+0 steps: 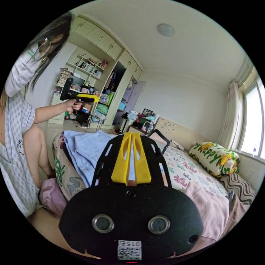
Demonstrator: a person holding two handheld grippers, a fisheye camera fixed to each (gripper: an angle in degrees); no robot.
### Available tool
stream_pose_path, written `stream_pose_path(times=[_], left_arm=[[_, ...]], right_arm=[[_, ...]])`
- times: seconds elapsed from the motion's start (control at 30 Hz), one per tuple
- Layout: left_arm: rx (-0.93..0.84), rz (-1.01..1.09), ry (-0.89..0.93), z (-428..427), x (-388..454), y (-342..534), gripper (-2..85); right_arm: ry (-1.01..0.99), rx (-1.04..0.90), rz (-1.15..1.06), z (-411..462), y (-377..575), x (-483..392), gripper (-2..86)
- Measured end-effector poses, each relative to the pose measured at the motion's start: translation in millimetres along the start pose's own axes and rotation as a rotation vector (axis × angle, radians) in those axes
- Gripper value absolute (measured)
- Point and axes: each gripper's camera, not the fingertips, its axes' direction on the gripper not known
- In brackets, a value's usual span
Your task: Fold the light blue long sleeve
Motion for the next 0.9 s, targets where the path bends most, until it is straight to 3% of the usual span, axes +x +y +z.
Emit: stream_pose_path(times=[0.17,0.27,0.37,0.6,0.9], left_arm=[[-0.256,0.103,0.388,24,79,-8,8.9],[-0.462,0.145,0.511,62,115,12,10.1],[-0.658,0.208,0.545,98,138,26,10.3],[-0.657,0.185,0.605,113,138,15,4.5],[-0.53,0.066,0.669,96,96,-13,0.7]], right_arm=[[-0.263,-0.381,-0.01,51,13,-28,7.6],[-0.312,-0.591,-0.133,79,27,-56,9.1],[-0.348,-0.663,-0.136,95,36,-67,7.5],[-0.354,-0.666,-0.03,100,38,-54,1.7],[-0.447,-0.565,0.059,63,13,-33,-0.4]])
